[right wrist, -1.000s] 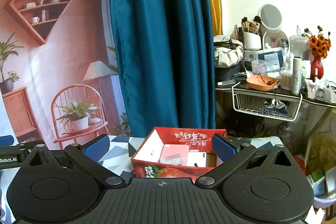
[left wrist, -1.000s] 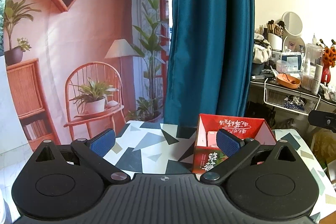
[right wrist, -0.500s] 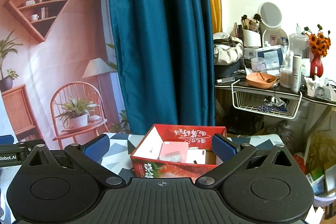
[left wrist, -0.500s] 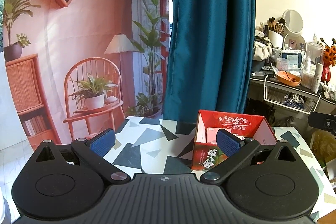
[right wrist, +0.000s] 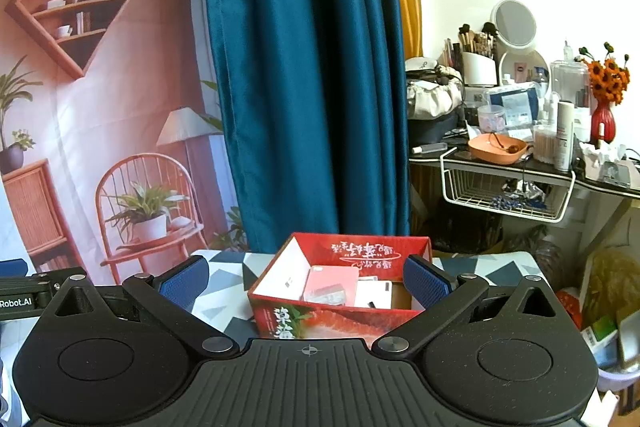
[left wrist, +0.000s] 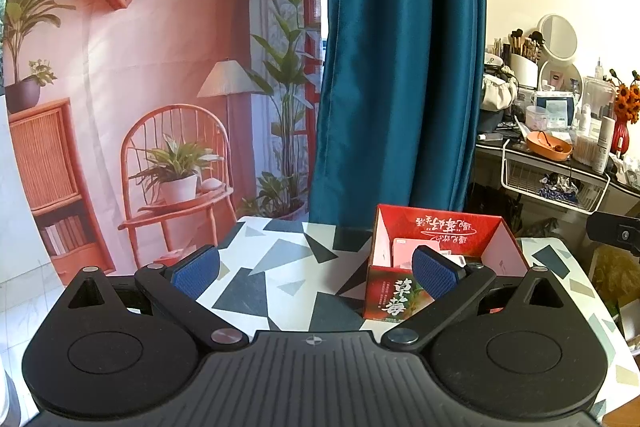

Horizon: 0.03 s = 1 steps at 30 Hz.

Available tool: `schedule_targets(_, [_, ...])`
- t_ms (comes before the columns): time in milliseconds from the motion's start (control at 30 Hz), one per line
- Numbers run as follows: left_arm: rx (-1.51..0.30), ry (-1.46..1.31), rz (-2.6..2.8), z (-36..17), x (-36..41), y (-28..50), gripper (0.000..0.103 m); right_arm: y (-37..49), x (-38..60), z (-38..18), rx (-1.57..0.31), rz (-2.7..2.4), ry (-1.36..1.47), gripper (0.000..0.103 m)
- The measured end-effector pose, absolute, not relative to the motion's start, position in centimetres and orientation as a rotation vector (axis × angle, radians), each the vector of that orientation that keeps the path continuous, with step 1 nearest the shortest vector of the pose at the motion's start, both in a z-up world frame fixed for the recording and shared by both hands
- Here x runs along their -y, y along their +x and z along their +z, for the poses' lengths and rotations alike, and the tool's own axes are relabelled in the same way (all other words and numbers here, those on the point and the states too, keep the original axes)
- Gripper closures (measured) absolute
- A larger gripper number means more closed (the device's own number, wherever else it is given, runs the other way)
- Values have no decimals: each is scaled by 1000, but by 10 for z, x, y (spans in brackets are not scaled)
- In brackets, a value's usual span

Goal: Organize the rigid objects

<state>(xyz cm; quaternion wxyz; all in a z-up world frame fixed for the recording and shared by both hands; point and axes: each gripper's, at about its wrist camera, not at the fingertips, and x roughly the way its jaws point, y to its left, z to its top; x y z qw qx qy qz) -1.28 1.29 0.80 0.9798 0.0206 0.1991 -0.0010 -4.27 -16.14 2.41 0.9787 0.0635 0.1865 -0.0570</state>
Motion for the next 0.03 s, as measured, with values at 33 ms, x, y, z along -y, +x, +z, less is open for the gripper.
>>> schedule_targets(33, [-400, 42, -3, 8, -13, -13, 0, -43, 162, 24, -376, -115, 129, 0])
